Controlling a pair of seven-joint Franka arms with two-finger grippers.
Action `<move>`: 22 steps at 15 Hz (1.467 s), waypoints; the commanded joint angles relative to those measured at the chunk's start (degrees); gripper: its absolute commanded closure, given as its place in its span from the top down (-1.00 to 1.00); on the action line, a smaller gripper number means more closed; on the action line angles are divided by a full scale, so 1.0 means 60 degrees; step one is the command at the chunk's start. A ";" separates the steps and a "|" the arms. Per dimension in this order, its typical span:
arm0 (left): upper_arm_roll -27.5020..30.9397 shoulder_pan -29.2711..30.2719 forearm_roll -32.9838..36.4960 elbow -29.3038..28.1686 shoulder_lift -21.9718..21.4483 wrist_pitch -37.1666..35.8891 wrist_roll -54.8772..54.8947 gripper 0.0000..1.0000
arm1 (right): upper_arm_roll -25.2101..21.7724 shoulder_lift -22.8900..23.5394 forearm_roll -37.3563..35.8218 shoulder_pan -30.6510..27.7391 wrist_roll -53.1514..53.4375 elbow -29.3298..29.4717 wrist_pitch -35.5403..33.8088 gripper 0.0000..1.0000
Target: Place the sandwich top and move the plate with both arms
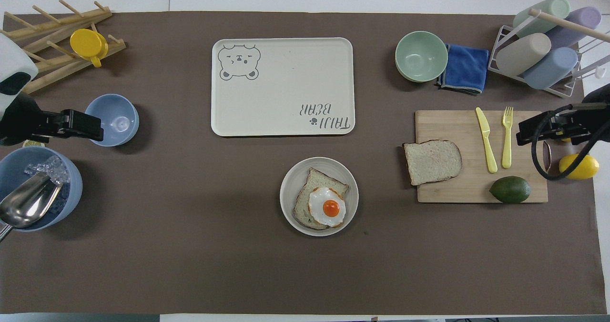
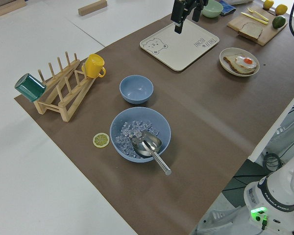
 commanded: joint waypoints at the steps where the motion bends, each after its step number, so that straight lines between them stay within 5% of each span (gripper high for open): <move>1: -0.0076 0.0139 0.0106 0.0061 -0.0039 -0.0166 0.0046 1.00 | 0.0004 -0.0010 -0.0186 -0.0015 -0.0181 0.0099 -0.0152 1.00; 15: -0.0076 0.0139 0.0106 0.0061 -0.0039 -0.0166 0.0046 1.00 | -0.0010 -0.0215 -0.0083 -0.0176 -0.0137 -0.0296 -0.0123 1.00; 19: -0.0076 0.0139 0.0121 0.0061 -0.0039 -0.0166 0.0046 1.00 | 0.0092 -0.0626 -0.1137 0.0584 0.0724 -0.1948 0.1719 1.00; 22: -0.0076 0.0139 0.0120 0.0061 -0.0039 -0.0166 0.0046 1.00 | 0.0092 0.0659 -0.3037 0.2163 0.2506 -0.2083 0.2380 1.00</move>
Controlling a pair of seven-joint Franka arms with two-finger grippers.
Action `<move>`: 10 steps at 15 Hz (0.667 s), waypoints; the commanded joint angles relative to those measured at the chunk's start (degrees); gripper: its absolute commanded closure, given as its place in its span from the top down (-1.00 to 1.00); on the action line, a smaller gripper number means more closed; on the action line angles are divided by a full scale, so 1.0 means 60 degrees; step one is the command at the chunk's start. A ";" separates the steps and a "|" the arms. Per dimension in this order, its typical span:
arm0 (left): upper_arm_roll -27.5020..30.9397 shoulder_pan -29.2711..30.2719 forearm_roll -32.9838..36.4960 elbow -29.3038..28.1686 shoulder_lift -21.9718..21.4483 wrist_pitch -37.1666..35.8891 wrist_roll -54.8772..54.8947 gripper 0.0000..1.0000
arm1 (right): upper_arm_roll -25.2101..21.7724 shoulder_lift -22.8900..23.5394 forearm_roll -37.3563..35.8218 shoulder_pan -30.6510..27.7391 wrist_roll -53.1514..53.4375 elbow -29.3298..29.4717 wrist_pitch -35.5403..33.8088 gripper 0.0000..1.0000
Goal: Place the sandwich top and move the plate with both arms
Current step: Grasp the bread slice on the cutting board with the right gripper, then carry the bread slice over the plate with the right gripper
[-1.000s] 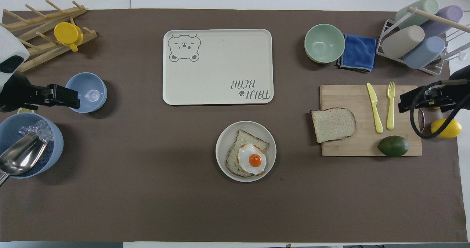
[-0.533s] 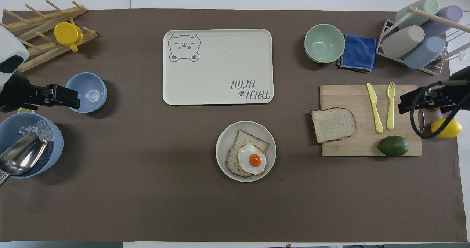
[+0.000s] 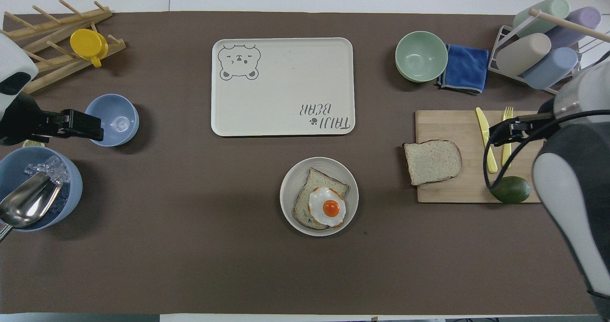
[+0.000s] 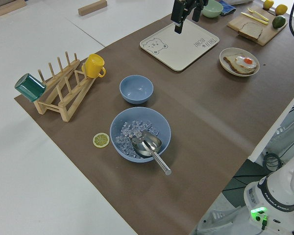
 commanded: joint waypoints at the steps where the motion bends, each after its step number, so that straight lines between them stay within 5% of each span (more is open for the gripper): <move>1: -0.0076 0.0139 0.0106 0.0062 -0.0039 -0.0166 0.0046 1.00 | 0.0064 0.1078 -0.1175 0.1152 0.1762 -0.0344 0.0746 1.00; 5: -0.0076 0.0139 0.0121 0.0062 -0.0039 -0.0166 0.0046 1.00 | 0.0064 0.2015 -0.1687 0.1989 0.3152 -0.1075 0.2152 1.00; 10: -0.0076 0.0139 0.0121 0.0062 -0.0039 -0.0166 0.0046 1.00 | 0.0064 0.3308 -0.2376 0.3074 0.5503 -0.1120 0.2374 1.00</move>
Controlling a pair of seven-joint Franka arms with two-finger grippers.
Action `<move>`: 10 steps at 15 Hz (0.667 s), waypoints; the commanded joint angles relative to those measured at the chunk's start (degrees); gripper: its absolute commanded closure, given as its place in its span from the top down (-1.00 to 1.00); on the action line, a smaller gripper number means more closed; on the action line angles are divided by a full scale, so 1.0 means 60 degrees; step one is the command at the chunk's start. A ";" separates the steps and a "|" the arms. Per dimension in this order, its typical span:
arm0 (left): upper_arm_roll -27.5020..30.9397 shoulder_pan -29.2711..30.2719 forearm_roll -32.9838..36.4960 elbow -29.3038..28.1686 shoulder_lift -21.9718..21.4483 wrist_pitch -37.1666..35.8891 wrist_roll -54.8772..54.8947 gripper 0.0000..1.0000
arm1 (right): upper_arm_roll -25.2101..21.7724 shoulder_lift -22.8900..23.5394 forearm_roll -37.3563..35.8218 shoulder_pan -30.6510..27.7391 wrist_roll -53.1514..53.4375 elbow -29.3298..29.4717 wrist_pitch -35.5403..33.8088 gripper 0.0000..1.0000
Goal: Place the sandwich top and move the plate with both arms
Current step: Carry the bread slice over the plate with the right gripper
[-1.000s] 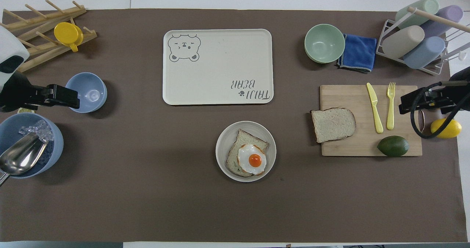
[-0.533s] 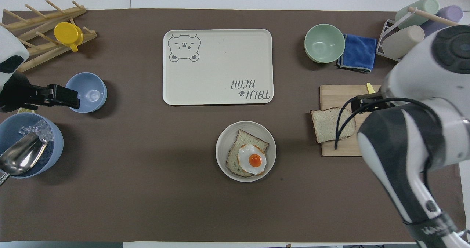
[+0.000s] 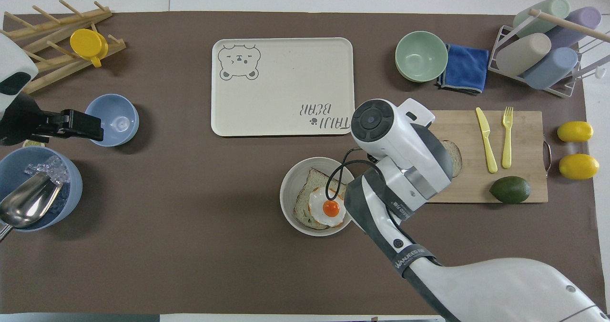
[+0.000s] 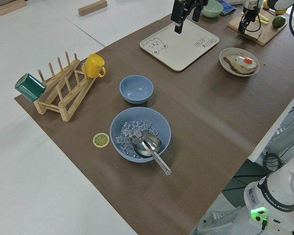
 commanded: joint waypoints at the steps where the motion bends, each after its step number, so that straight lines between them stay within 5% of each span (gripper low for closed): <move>1: -0.0076 0.0139 0.0106 0.0062 -0.0039 -0.0166 0.0046 1.00 | -0.0023 0.0054 -0.0318 0.0031 0.0349 -0.0223 0.0113 1.00; 10: -0.0076 0.0139 0.0120 0.0062 -0.0039 -0.0166 0.0046 1.00 | -0.0023 -0.0210 -0.1109 -0.0056 0.0364 -0.1059 0.0011 1.00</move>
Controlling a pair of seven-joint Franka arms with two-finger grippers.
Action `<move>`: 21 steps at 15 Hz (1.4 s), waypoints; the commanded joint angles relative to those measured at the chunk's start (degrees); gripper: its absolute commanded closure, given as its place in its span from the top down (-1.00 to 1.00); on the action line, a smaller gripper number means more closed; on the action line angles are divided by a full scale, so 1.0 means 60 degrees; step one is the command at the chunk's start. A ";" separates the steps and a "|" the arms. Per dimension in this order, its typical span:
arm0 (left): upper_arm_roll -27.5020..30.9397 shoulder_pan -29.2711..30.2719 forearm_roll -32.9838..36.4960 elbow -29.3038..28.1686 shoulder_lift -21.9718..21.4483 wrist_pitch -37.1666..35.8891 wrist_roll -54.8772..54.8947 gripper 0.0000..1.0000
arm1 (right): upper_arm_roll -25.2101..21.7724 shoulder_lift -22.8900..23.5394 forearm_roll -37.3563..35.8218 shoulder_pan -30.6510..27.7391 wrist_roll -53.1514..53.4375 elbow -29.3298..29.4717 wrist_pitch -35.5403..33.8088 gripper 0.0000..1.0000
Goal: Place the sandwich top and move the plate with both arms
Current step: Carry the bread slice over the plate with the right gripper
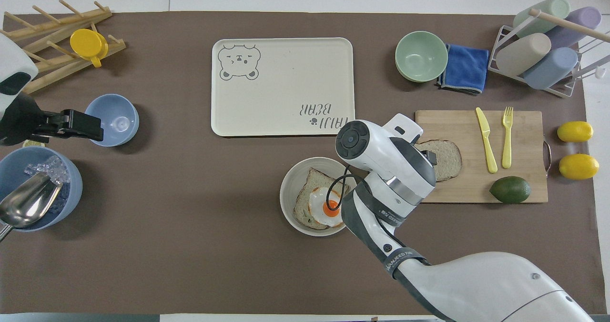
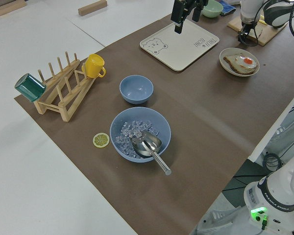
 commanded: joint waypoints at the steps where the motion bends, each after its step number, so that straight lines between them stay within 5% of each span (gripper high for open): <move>1: -0.0076 0.0138 0.0121 0.0061 -0.0039 -0.0165 0.0046 1.00 | 0.0083 -0.0421 -0.0286 -0.0133 0.0066 -0.0627 0.0013 1.00; 5: -0.0076 0.0138 0.0106 0.0061 -0.0039 -0.0165 0.0046 1.00 | 0.0083 -0.0466 -0.0286 -0.0147 0.0052 -0.0746 -0.0017 0.98; 10: -0.0076 0.0138 0.0121 0.0061 -0.0039 -0.0165 0.0046 1.00 | 0.0083 -0.0582 -0.0476 -0.0118 0.0081 -0.1067 -0.0017 0.52; 14: -0.0076 0.0138 0.0121 0.0061 -0.0039 -0.0165 0.0046 1.00 | 0.0097 -0.0568 -0.0535 -0.0074 0.0008 -0.0995 -0.0133 -0.82; 15: -0.0076 0.0138 0.0121 0.0061 -0.0039 -0.0165 0.0046 1.00 | 0.0098 -0.0525 -0.0535 -0.0045 -0.0021 -0.0777 -0.0207 -1.00; 21: -0.0076 0.0138 0.0106 0.0061 -0.0039 -0.0165 0.0046 1.00 | 0.0288 -0.0305 -0.0506 0.0700 -0.0489 0.1125 -0.2589 -1.00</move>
